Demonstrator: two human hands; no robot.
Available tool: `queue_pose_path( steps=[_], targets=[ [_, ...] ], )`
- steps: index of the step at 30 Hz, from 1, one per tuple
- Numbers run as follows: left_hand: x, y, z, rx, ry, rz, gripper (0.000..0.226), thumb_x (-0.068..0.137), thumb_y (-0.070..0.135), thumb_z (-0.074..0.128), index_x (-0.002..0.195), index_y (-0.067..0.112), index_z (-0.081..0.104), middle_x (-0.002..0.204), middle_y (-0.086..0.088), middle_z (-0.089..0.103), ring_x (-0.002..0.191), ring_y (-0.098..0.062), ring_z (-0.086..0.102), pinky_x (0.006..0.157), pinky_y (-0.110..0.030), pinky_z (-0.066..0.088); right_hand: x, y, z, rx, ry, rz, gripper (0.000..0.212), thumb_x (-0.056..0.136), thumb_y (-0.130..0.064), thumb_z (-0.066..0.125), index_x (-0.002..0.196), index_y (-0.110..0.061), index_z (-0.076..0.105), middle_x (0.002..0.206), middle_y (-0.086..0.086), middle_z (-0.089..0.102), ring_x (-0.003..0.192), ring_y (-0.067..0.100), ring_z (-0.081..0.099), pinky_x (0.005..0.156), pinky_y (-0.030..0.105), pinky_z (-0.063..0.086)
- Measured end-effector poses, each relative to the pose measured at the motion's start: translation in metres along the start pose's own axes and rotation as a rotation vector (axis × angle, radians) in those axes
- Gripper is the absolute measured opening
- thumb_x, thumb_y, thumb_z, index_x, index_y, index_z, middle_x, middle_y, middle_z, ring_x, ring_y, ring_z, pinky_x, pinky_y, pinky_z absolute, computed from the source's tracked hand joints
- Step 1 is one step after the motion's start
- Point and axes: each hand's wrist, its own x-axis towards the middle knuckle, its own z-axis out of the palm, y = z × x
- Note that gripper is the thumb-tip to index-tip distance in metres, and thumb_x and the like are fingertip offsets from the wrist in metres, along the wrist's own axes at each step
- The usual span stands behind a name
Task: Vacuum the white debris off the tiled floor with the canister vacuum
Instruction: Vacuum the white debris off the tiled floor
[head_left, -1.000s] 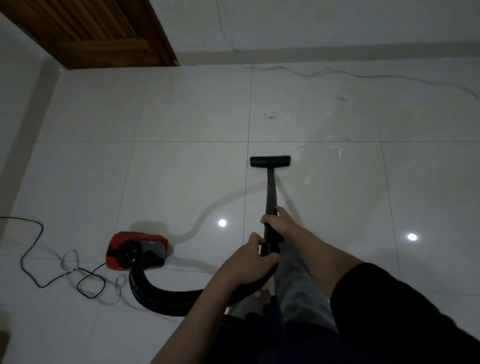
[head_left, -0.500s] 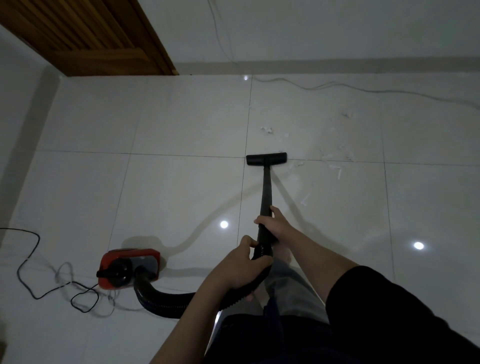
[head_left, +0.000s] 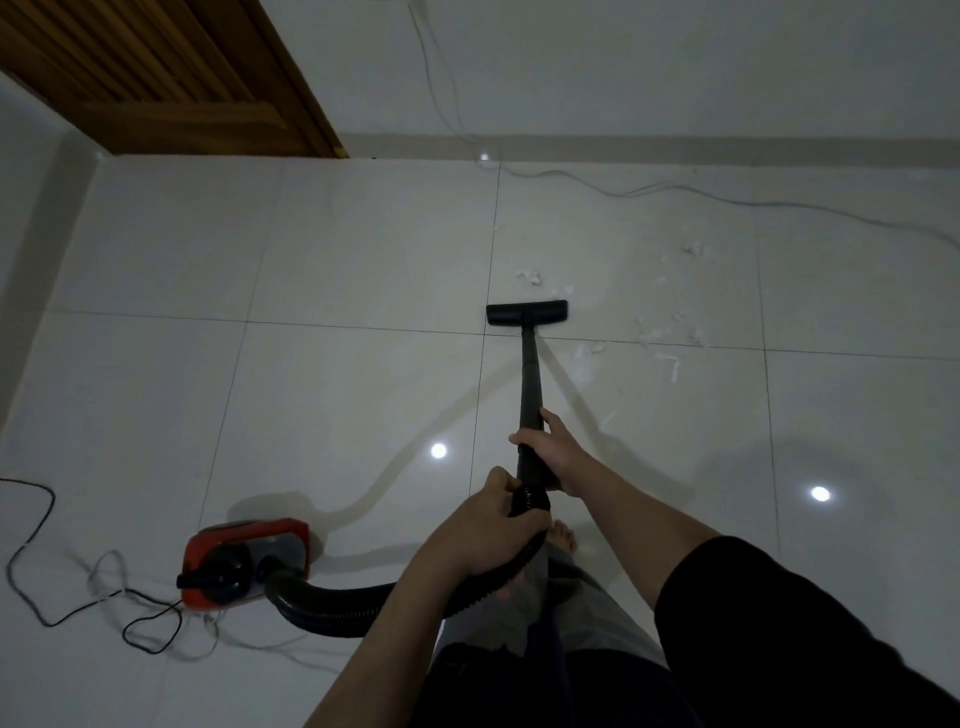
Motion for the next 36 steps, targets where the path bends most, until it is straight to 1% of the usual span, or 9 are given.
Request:
queue_pose_path(
  steps=[4, 7, 12, 17, 19, 22, 25, 31, 36],
  targets=[
    [0.014, 0.010, -0.029, 0.055, -0.011, 0.001, 0.034, 0.094, 0.038, 0.055, 0.119, 0.022, 0.039, 0.090, -0.005, 0.064, 0.060, -0.017, 0.061, 0.072, -0.043, 0.058, 0.012, -0.027, 0.010, 0.014, 0.014, 0.000, 0.082, 0.091, -0.020, 0.066, 0.156, -0.032, 0.017, 0.104, 0.001, 0.058, 0.085, 0.018, 0.060, 0.060, 0.031, 0.047],
    [0.029, 0.019, -0.052, 0.037, -0.024, -0.010, 0.036, 0.092, 0.038, 0.056, 0.119, 0.024, 0.038, 0.093, -0.011, 0.068, 0.058, -0.023, 0.064, 0.069, -0.046, 0.059, 0.025, -0.051, 0.015, 0.017, 0.021, 0.000, 0.082, 0.091, -0.020, 0.065, 0.156, -0.032, 0.016, 0.111, 0.005, 0.058, 0.086, 0.019, 0.061, 0.060, 0.031, 0.048],
    [0.056, 0.039, -0.083, -0.021, -0.062, -0.036, 0.037, 0.091, 0.037, 0.055, 0.119, 0.026, 0.035, 0.088, -0.017, 0.072, 0.057, -0.028, 0.064, 0.060, -0.039, 0.058, 0.049, -0.092, 0.015, 0.014, 0.031, -0.015, 0.082, 0.091, -0.019, 0.065, 0.156, -0.031, 0.017, 0.110, 0.006, 0.059, 0.087, 0.020, 0.062, 0.060, 0.031, 0.049],
    [0.082, 0.066, -0.113, 0.042, -0.082, -0.032, 0.042, 0.096, 0.037, 0.053, 0.129, 0.024, 0.030, 0.077, -0.011, 0.070, 0.044, -0.017, 0.060, 0.048, -0.027, 0.051, 0.074, -0.131, 0.014, 0.009, 0.048, -0.043, 0.083, 0.089, -0.018, 0.066, 0.155, -0.029, 0.018, 0.110, 0.007, 0.059, 0.092, 0.023, 0.062, 0.070, 0.036, 0.052],
    [0.093, 0.077, -0.124, 0.042, -0.081, -0.036, 0.043, 0.096, 0.037, 0.053, 0.130, 0.024, 0.030, 0.078, -0.009, 0.068, 0.047, -0.016, 0.060, 0.050, -0.027, 0.052, 0.085, -0.148, 0.012, 0.027, 0.051, -0.058, 0.084, 0.088, -0.016, 0.067, 0.156, -0.027, 0.018, 0.112, 0.008, 0.059, 0.092, 0.024, 0.062, 0.074, 0.037, 0.053],
    [0.115, 0.099, -0.143, 0.099, -0.062, -0.002, 0.042, 0.096, 0.037, 0.053, 0.128, 0.021, 0.033, 0.092, -0.007, 0.062, 0.063, -0.014, 0.058, 0.066, -0.033, 0.054, 0.101, -0.177, 0.006, 0.068, 0.047, -0.061, 0.086, 0.087, -0.013, 0.068, 0.156, -0.026, 0.018, 0.113, 0.012, 0.061, 0.091, 0.028, 0.064, 0.076, 0.038, 0.055],
    [0.135, 0.128, -0.162, 0.097, -0.057, 0.014, 0.036, 0.097, 0.035, 0.052, 0.124, 0.021, 0.034, 0.086, -0.003, 0.060, 0.060, -0.011, 0.056, 0.063, -0.029, 0.052, 0.116, -0.212, -0.004, 0.060, 0.045, -0.055, 0.086, 0.087, -0.013, 0.067, 0.157, -0.027, 0.018, 0.107, 0.007, 0.060, 0.091, 0.025, 0.063, 0.079, 0.039, 0.055],
    [0.162, 0.178, -0.195, 0.026, -0.025, -0.037, 0.038, 0.094, 0.035, 0.055, 0.123, 0.024, 0.035, 0.088, -0.007, 0.066, 0.053, -0.015, 0.061, 0.049, -0.027, 0.054, 0.134, -0.280, -0.017, 0.035, 0.032, -0.016, 0.084, 0.091, -0.015, 0.065, 0.157, -0.027, 0.015, 0.098, 0.001, 0.053, 0.085, 0.018, 0.058, 0.061, 0.031, 0.050],
    [0.182, 0.206, -0.229, 0.032, -0.002, -0.063, 0.032, 0.095, 0.033, 0.056, 0.120, 0.027, 0.036, 0.079, -0.007, 0.065, 0.041, -0.009, 0.057, 0.049, -0.027, 0.055, 0.149, -0.323, -0.016, 0.045, 0.006, -0.012, 0.085, 0.092, -0.016, 0.064, 0.158, -0.027, 0.012, 0.111, 0.006, 0.053, 0.085, 0.019, 0.060, 0.056, 0.030, 0.050]
  ],
)
